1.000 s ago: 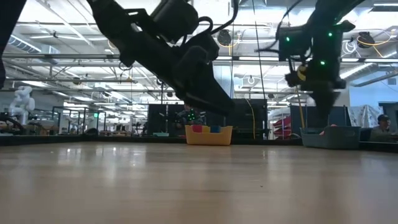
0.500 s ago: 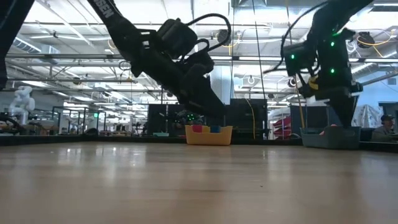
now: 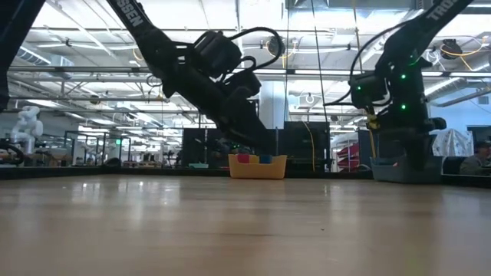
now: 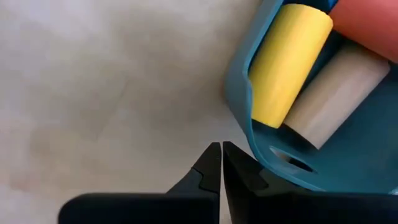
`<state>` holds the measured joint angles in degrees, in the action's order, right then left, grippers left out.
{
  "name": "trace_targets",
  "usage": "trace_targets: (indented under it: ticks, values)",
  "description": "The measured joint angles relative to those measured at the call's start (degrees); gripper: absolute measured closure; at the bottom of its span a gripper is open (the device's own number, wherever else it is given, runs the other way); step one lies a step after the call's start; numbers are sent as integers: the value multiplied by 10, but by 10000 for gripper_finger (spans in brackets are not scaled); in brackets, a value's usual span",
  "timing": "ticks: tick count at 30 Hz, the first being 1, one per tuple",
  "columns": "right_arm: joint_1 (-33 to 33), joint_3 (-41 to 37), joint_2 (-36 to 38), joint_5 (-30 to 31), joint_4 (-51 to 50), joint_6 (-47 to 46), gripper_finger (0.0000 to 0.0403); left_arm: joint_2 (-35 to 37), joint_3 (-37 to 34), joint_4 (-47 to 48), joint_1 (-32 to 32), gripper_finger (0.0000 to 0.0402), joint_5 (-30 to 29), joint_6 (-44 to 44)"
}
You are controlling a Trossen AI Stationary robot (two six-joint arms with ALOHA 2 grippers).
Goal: Sort blocks by size
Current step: Adjust the bins, then return to Home Position
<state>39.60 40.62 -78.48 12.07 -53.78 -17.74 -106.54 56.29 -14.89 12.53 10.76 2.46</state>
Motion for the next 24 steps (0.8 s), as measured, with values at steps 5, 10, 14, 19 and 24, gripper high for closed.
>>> trace_targets:
  ticks: [5, 10, 14, 19, 24]
  values:
    - [26, 0, 0, 1, 49, 11, 403, 0, 0, 0, 10, 82, 0, -2]
    - [39, 0, 0, 1, 72, 20, 403, 0, 0, 0, 14, 82, 0, -1]
    - [38, 0, 3, -8, 67, 17, 403, 0, 0, -1, 25, 82, 0, 49]
    - [18, 1, 30, -141, 77, -15, 401, -1, 3, 6, 56, 82, 0, 69]
    - [-26, 1, 75, -194, 135, -40, 398, -1, 23, 44, 99, 82, 0, 65]
